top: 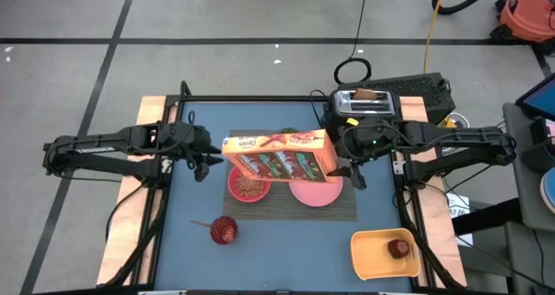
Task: Arrange a breakfast setting
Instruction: Pour the cereal into the red bowl
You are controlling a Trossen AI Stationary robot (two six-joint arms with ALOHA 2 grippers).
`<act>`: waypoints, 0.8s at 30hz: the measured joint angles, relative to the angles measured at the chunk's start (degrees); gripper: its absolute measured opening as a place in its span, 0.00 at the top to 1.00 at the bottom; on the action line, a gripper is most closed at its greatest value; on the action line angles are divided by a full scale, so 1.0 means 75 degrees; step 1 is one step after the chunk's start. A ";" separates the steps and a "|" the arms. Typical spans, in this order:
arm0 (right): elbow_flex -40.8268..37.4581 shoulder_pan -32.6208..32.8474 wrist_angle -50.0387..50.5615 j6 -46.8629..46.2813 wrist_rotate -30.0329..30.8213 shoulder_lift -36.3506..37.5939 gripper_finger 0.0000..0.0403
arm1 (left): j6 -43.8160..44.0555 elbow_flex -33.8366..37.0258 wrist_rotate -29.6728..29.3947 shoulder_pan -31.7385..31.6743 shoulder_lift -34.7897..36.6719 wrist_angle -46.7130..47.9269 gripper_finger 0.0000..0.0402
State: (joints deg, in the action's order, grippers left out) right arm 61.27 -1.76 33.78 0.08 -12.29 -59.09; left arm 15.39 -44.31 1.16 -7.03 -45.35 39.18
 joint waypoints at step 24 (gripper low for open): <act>-0.0419 0.0000 -0.0563 -0.0138 0.0006 0.0498 0.48 | 0.0016 0.0000 -0.0001 -0.0003 -0.0001 0.0000 0.61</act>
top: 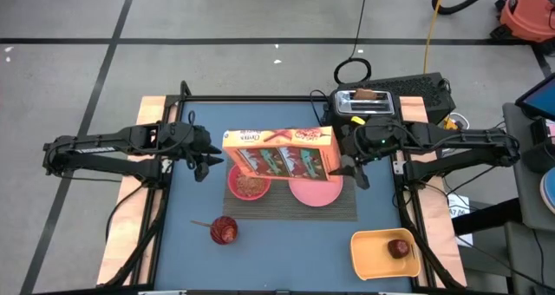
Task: Arrange a breakfast setting
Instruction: Pour the cereal into the red bowl
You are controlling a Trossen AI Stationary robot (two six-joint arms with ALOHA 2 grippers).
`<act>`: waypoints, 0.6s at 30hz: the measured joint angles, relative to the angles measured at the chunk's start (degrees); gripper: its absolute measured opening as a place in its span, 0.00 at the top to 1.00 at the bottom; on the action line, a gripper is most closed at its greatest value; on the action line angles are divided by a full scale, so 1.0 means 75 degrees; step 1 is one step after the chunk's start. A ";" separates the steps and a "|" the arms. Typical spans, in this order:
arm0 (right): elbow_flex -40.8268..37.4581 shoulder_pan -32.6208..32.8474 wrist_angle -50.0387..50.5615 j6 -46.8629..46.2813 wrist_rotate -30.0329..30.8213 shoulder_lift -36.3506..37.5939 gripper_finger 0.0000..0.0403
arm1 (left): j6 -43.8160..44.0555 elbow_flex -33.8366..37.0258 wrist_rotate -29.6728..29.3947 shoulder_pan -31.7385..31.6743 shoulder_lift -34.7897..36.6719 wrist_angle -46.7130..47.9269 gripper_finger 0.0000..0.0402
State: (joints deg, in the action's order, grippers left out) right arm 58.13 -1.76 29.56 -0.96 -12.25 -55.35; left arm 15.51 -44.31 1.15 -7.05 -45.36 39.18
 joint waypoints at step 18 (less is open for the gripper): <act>-0.0102 0.0000 0.0098 -0.0244 0.0010 -0.0105 0.48 | -0.0023 0.0000 0.0000 0.0003 0.0002 0.0000 0.61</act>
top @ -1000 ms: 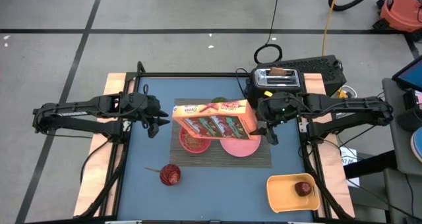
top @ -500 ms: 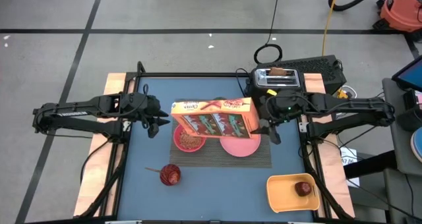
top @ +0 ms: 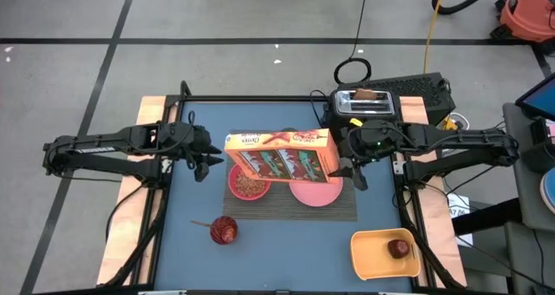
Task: Arrange a breakfast setting
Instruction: Pour the cereal into the red bowl
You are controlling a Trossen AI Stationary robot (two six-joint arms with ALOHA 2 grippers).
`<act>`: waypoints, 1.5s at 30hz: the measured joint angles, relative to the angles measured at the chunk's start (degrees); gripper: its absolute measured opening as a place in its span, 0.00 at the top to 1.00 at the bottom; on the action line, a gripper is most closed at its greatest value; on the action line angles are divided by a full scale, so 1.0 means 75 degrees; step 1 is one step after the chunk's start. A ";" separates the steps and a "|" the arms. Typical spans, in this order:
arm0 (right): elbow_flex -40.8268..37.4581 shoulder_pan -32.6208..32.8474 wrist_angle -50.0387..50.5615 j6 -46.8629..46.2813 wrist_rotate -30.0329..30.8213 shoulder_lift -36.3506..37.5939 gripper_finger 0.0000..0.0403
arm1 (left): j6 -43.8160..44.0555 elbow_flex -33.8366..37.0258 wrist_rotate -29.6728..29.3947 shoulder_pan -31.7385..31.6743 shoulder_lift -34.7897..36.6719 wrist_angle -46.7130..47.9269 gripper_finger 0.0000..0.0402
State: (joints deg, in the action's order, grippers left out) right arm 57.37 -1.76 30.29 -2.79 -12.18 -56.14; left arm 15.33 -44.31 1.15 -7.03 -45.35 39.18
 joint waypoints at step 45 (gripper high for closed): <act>-0.5001 0.0000 -1.3302 0.0734 0.0008 0.1075 0.48 | -0.0571 0.0000 -0.0291 0.0003 -0.0002 -0.2634 0.61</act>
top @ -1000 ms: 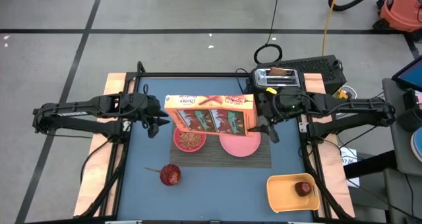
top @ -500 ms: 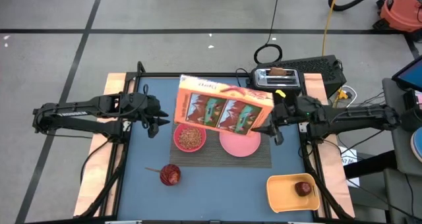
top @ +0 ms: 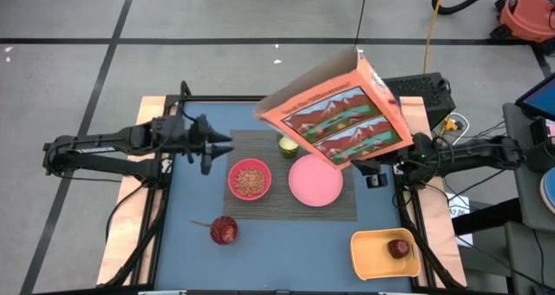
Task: Arrange a breakfast setting
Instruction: Pour the cereal into the red bowl
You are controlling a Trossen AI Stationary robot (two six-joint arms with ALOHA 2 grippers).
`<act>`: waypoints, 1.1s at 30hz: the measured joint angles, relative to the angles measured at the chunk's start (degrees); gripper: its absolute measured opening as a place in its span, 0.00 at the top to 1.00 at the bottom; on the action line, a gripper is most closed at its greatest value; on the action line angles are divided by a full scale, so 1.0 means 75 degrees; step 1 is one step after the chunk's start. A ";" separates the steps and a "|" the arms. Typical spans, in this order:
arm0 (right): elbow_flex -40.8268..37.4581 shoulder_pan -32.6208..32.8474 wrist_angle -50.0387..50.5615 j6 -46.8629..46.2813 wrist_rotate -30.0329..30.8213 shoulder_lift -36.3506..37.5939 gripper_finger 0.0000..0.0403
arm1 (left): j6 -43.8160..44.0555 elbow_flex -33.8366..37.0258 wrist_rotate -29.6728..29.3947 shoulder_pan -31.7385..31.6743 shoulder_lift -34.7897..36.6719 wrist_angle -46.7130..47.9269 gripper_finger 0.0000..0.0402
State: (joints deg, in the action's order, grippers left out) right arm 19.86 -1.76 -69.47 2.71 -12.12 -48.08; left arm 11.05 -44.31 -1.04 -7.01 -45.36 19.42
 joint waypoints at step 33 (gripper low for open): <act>0.0000 -0.0003 -0.1120 0.0537 0.1034 -0.0708 0.48 | -0.0444 -0.0006 -0.0008 -0.0003 -0.4487 -0.8957 0.61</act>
State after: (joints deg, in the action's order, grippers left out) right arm 19.86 -1.78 -77.87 6.74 -4.37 -53.39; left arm 7.72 -44.36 -1.09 -7.03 -79.02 -47.76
